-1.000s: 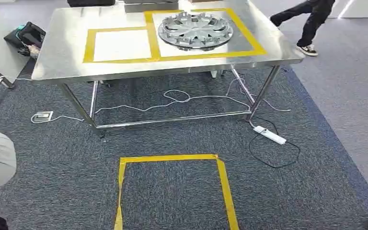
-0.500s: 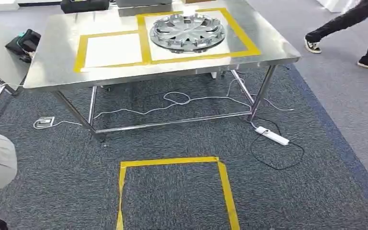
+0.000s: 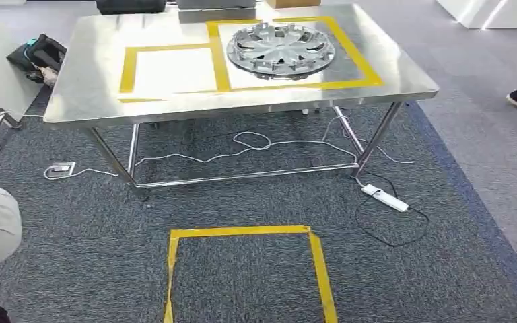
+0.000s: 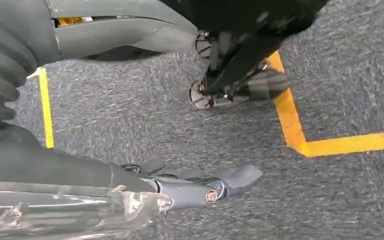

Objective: Take the parts from the cabinet and place them on the table.

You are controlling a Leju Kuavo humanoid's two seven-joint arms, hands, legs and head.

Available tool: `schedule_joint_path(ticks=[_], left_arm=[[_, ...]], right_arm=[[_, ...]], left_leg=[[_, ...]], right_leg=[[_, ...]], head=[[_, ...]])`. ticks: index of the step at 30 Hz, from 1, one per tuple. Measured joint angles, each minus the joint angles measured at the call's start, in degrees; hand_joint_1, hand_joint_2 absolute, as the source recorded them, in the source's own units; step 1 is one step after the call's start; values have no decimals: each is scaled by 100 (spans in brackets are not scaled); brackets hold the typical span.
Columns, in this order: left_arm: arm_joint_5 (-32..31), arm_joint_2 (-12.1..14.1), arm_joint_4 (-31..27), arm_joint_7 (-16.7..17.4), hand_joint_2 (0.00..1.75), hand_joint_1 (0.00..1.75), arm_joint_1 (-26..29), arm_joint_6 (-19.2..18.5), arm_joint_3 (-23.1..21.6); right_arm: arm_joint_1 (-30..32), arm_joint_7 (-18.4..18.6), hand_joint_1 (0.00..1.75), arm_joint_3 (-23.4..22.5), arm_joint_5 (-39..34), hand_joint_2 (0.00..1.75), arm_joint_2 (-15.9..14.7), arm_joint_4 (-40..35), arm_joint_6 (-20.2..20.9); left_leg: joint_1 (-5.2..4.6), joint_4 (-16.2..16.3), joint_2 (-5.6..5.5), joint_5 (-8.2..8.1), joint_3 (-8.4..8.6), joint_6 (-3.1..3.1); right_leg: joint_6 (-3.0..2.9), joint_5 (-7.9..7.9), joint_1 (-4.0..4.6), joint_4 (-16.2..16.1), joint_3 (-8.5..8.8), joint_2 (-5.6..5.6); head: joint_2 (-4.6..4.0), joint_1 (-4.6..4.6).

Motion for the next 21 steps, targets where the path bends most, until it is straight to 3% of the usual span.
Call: schedule_joint_path(ticks=[1,3,4,5,8,10,11,13,14,15,16,18,19,20,21], left_arm=[[0,-2,0,0,175,175,0,-15,2],[-2,-7,0,0,175,175,-2,-22,2],[-2,-7,0,0,175,175,-1,-24,2],[-2,-4,0,0,175,175,-10,-24,9],[-11,-13,0,0,175,175,-12,-24,7],[-20,-7,-2,0,175,175,-16,-24,2],[-20,-4,-2,0,175,175,-27,-24,2],[-20,-4,0,0,175,175,-21,-24,4],[-20,-4,0,0,175,175,-16,-24,4],[-20,-4,0,0,175,175,-16,-24,7],[-20,-4,0,0,175,175,-16,-24,7],[-20,-4,0,0,175,175,-16,-24,7],[-20,-2,0,0,175,175,-17,-24,7],[-20,-4,0,0,175,175,-22,-24,7],[-20,-4,2,0,175,175,-28,-24,4]], right_arm=[[0,2,0,0,0,175,0,0,0],[-5,9,0,0,0,175,-2,0,0],[-1,13,0,0,0,175,-2,0,0],[-12,17,0,0,-2,175,-2,0,0],[-4,33,0,-2,-2,175,-2,0,-4],[-7,35,0,-2,0,175,0,0,-4],[-13,35,0,-2,0,175,0,0,-4],[-16,35,0,-2,0,175,0,0,-4],[-8,35,0,-2,0,175,0,0,-4],[1,37,0,-2,0,175,0,0,-4],[6,44,0,-4,0,175,0,0,-4],[2,44,0,-4,0,175,2,0,-2],[5,44,0,-4,0,175,2,0,0],[-8,48,0,-4,0,175,2,0,0],[-15,52,0,-4,0,175,2,0,-2]], left_leg=[[-4,1,-10,-27,40,-5],[-5,0,-17,-105,160,-34],[-5,-1,-16,-145,189,-61],[-45,26,-21,-195,195,-103],[-9,-41,-20,-204,225,-184],[-1,75,5,-273,205,-257],[-5,382,6,-427,42,-286],[11,1336,7,-798,-514,-329],[12,1700,7,-865,-768,-339],[12,1776,7,-773,-881,-340],[11,1613,7,-526,-865,-337],[12,723,13,146,-541,-323],[17,296,43,372,-386,-321],[-12,111,64,222,-279,-315],[-3,85,49,171,-269,-227]], right_leg=[[-16,232,3,-263,85,0],[-70,832,13,-1271,515,0],[-89,932,16,-1640,665,0],[-96,854,35,-1694,774,10],[-178,820,73,-1683,747,15],[-244,835,22,-1774,829,11],[-277,814,11,-1780,858,5],[-307,757,8,-1780,906,4],[-307,723,7,-1780,939,4],[-305,689,5,-1780,984,5],[-294,644,-2,-1780,1047,9],[-254,541,-23,-1780,1201,20],[-218,488,-17,-1786,1178,22],[-162,407,29,-1759,1207,29],[-143,384,32,-1788,1210,34]], head=[[0,0],[0,2],[0,4],[0,-2],[0,-9],[0,-20],[0,-48],[0,-42],[0,-44],[0,-42],[0,-42],[0,-41],[0,-46],[0,-68],[0,-61]])
